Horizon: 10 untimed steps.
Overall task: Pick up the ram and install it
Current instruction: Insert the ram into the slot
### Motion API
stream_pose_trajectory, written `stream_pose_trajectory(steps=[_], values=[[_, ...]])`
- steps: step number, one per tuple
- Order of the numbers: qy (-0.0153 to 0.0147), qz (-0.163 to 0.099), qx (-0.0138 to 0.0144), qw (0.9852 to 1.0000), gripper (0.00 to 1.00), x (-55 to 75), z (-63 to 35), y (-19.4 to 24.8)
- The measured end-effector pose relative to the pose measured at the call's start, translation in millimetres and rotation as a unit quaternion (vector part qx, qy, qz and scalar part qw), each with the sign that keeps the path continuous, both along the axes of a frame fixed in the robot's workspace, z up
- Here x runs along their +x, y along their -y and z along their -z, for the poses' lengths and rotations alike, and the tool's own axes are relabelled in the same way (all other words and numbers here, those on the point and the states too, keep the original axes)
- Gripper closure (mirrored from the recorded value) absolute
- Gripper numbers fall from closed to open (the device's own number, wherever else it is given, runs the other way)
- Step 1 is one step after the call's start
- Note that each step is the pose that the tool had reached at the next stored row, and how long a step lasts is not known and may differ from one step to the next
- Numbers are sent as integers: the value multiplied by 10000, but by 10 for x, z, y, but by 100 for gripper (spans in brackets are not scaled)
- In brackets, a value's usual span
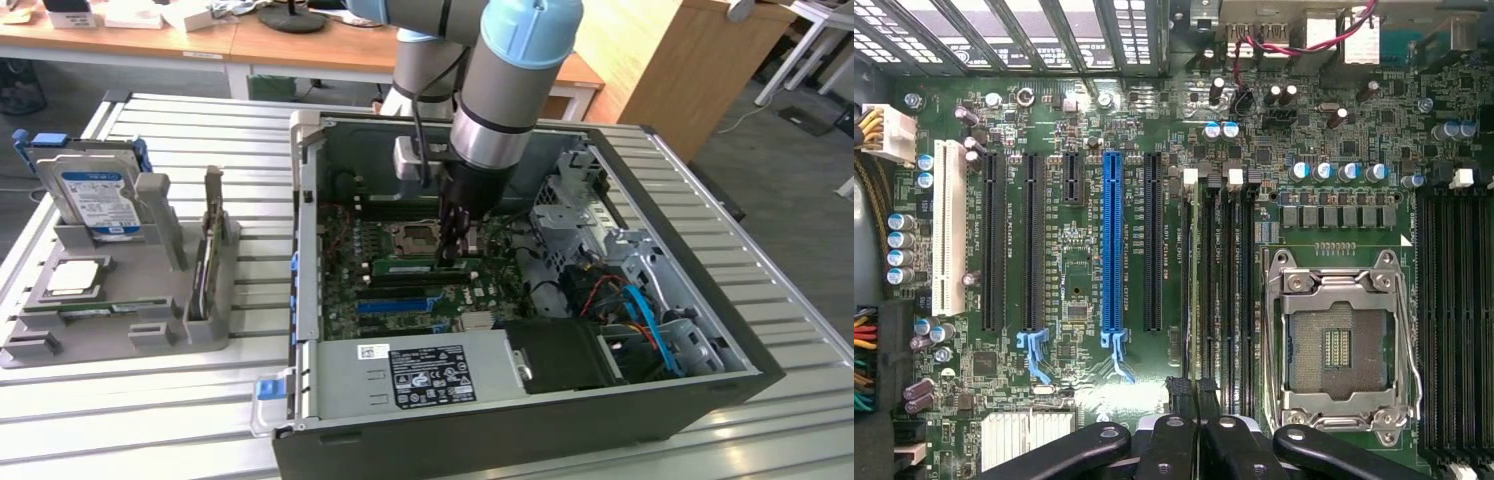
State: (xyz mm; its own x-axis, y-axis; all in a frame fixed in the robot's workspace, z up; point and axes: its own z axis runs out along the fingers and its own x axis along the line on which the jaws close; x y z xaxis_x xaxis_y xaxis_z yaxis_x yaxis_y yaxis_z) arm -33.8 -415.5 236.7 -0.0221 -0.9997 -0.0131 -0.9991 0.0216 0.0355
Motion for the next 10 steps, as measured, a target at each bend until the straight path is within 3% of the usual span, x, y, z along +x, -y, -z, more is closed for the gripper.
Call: stream_pose_trajectory(steps=[10], values=[[1, 0, 2, 10000, 88, 0, 23, -1]])
